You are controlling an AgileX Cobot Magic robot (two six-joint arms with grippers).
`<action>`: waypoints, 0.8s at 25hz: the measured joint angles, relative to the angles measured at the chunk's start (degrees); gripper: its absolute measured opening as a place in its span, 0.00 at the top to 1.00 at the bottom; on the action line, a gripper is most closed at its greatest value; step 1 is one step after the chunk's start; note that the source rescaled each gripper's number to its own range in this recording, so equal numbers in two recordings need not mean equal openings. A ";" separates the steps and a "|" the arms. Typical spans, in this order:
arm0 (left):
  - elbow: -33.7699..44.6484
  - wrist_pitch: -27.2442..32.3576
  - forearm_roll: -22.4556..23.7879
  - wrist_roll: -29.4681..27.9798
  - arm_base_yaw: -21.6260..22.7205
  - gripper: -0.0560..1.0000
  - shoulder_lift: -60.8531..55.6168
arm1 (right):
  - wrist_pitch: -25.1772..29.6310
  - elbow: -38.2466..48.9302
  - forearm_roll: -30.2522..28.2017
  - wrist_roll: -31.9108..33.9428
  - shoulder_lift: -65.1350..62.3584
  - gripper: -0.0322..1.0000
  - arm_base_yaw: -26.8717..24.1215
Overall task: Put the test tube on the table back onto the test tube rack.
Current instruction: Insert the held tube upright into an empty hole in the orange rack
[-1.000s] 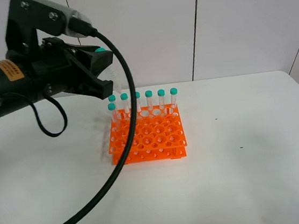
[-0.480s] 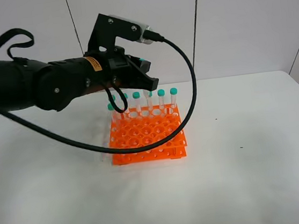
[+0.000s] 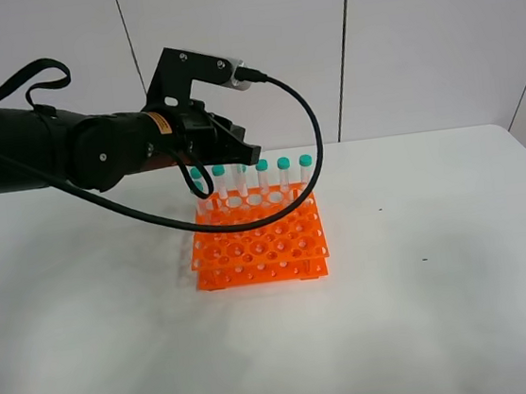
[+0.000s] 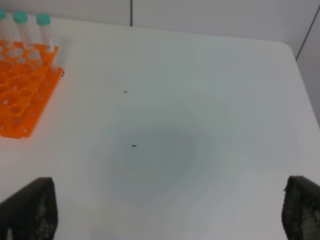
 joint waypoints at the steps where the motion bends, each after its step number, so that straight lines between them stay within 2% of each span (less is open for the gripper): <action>1: 0.00 0.00 0.82 0.00 0.00 0.94 0.00 | 0.00 0.00 0.00 0.00 0.00 0.00 0.00; 5: 0.00 -0.13 3.79 -0.19 1.12 0.94 0.82 | 0.00 0.00 0.00 0.00 0.00 0.00 0.00; 10: 0.00 -1.21 4.07 -0.52 3.84 0.94 4.01 | 0.00 0.00 0.00 0.00 -0.01 0.00 0.00; 20: 0.19 -4.35 4.13 -0.59 3.90 0.94 8.04 | 0.00 0.00 0.05 0.00 -0.01 0.00 0.00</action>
